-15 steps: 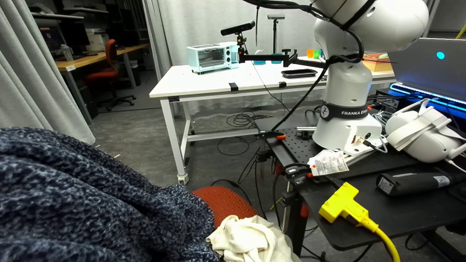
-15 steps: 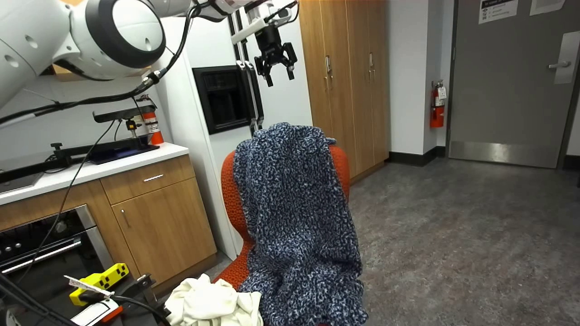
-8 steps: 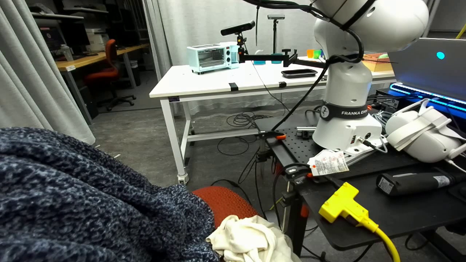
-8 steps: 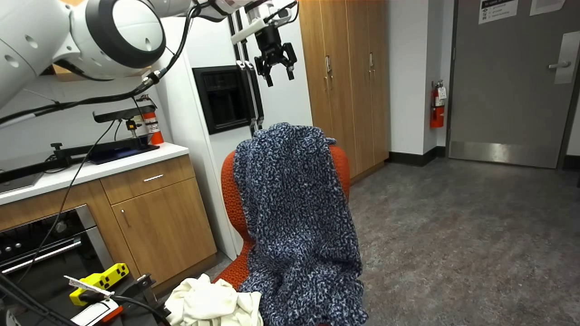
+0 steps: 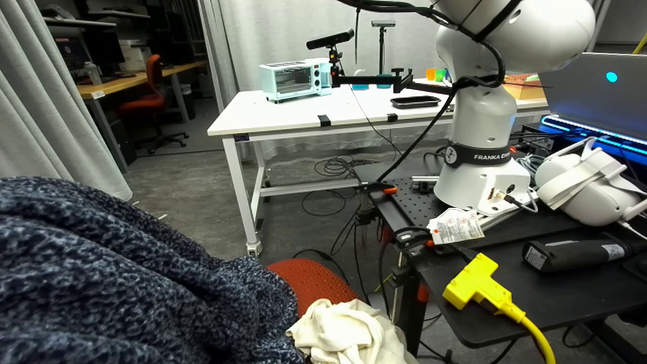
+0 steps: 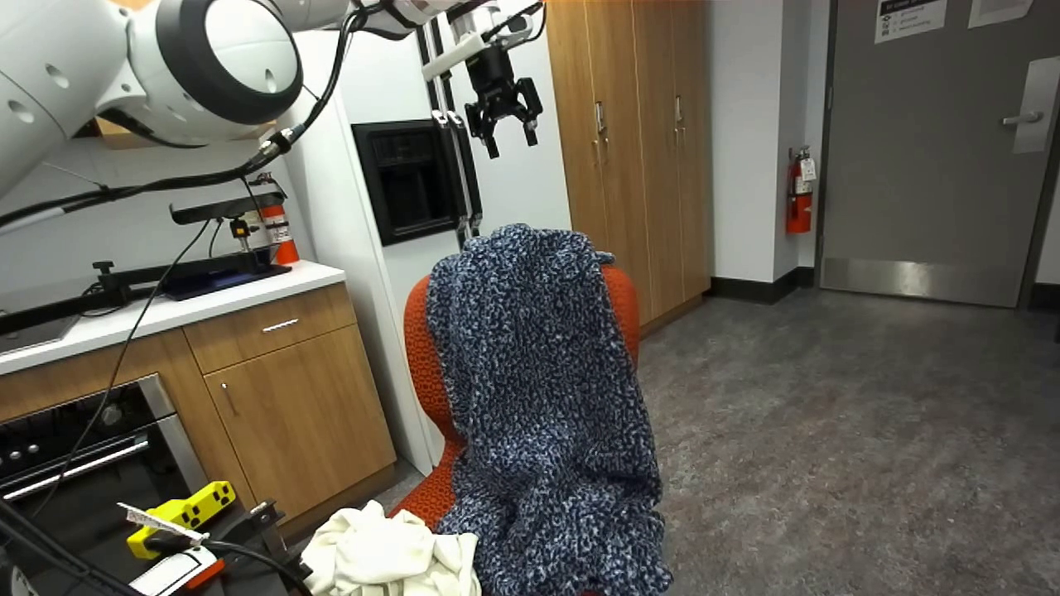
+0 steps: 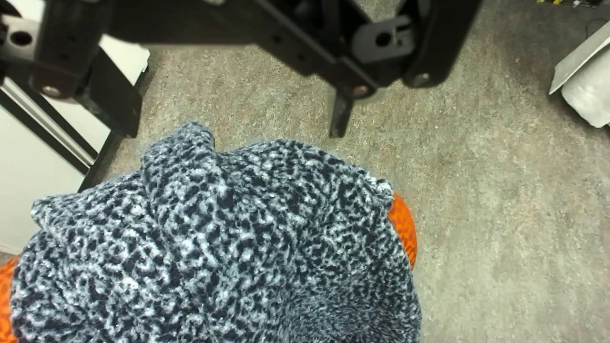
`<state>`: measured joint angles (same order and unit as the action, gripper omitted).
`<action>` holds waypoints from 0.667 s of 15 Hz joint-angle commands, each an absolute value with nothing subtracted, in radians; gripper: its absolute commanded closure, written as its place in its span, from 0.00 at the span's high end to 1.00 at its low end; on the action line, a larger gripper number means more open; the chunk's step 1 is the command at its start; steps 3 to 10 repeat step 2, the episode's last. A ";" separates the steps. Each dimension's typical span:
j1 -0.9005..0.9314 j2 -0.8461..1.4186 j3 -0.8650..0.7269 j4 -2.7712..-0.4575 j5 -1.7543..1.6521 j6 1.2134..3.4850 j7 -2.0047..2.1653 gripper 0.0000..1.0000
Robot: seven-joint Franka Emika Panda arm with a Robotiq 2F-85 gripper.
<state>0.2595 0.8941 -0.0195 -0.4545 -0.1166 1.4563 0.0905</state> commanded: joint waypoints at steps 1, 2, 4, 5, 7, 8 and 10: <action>0.259 0.901 -0.019 -0.441 -0.116 1.449 0.088 1.00; 0.259 0.901 -0.019 -0.441 -0.116 1.449 0.088 1.00; 0.259 0.901 -0.019 -0.441 -0.116 1.449 0.088 1.00; 0.259 0.901 -0.019 -0.441 -0.116 1.449 0.088 1.00; 0.259 0.901 -0.019 -0.441 -0.116 1.449 0.088 1.00; 0.259 0.901 -0.019 -0.441 -0.116 1.449 0.088 1.00; 0.259 0.901 -0.019 -0.441 -0.116 1.449 0.088 1.00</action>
